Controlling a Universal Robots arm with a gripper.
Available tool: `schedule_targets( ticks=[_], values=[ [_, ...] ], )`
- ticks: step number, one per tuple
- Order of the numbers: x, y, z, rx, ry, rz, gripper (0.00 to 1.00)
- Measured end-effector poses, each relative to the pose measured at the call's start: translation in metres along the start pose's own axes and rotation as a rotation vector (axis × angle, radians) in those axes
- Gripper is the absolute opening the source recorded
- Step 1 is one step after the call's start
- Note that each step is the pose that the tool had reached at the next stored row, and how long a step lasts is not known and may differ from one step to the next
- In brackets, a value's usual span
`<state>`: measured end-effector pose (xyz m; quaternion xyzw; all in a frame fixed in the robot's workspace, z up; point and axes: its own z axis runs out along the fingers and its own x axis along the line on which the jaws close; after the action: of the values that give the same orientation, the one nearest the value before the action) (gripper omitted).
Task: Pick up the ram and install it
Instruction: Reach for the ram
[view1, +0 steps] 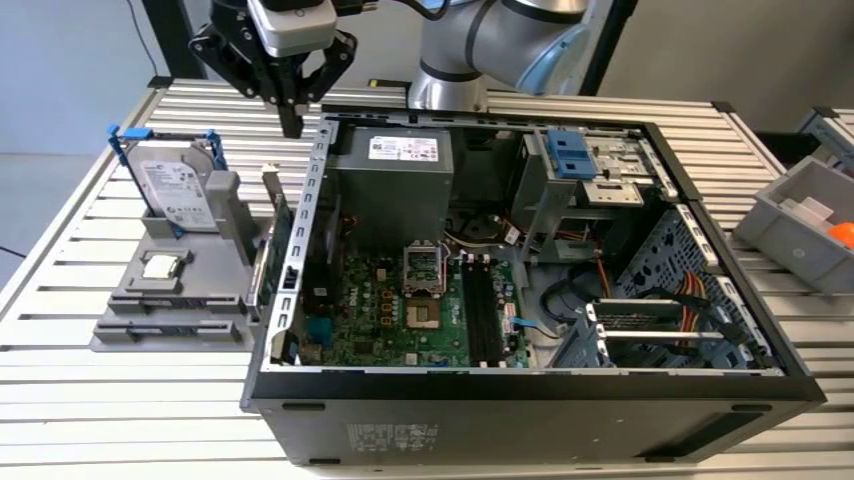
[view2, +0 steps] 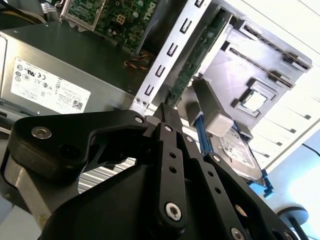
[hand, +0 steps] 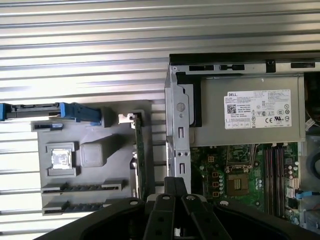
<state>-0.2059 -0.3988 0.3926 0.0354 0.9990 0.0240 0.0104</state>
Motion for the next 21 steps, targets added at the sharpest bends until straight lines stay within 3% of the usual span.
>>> schedule_targets(
  ticks=[6,21],
  values=[
    [0.0037,-0.0003,-0.0001,0.0,0.0,0.0,0.0],
    [0.0214,-0.0015,-0.0005,0.0,0.0,0.0,0.0]
  ],
)
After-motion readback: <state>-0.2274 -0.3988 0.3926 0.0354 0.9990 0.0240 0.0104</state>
